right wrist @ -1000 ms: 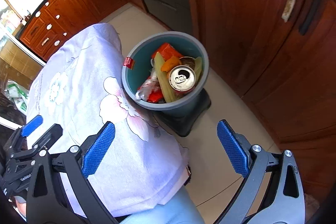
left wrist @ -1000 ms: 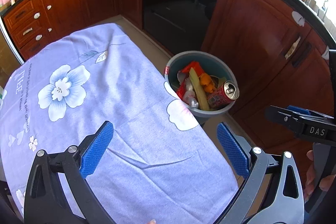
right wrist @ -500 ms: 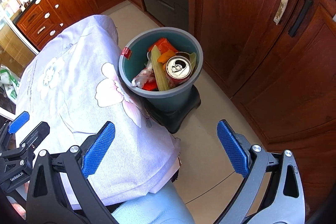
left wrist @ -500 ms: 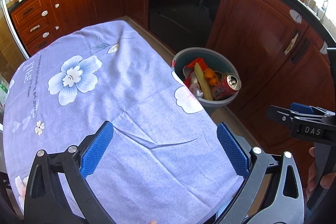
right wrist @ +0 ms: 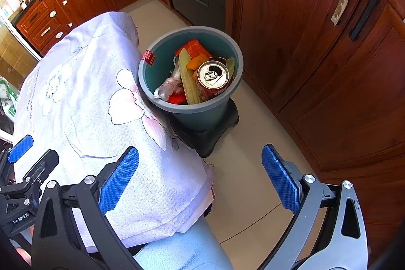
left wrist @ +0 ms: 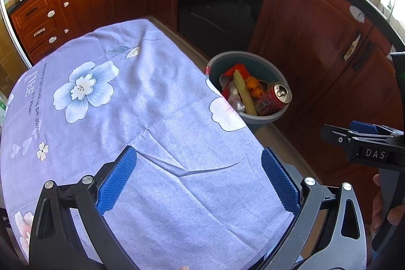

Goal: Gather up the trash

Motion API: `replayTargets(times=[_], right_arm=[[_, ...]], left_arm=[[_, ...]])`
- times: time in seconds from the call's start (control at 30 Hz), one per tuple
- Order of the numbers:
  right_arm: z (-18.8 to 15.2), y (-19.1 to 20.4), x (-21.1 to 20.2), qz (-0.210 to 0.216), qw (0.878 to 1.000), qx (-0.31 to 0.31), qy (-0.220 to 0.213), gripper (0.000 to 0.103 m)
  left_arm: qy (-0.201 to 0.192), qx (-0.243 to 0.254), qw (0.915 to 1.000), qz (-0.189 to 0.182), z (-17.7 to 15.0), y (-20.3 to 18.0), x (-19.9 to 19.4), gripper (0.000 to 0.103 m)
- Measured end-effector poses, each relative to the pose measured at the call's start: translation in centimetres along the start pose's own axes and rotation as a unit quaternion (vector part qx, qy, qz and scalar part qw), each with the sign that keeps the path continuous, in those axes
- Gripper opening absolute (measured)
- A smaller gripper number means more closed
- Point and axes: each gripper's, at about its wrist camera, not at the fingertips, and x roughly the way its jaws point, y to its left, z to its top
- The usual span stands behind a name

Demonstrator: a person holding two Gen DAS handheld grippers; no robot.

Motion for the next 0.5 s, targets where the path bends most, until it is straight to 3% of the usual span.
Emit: replayTargets(times=[0.5], right_arm=[[0.0,0.2,1.4,-0.002,1.000,-0.001,0.014,0.094]], left_arm=[[0.008,0.000,1.0000,-0.002,-0.2,0.3,0.9,0.099]])
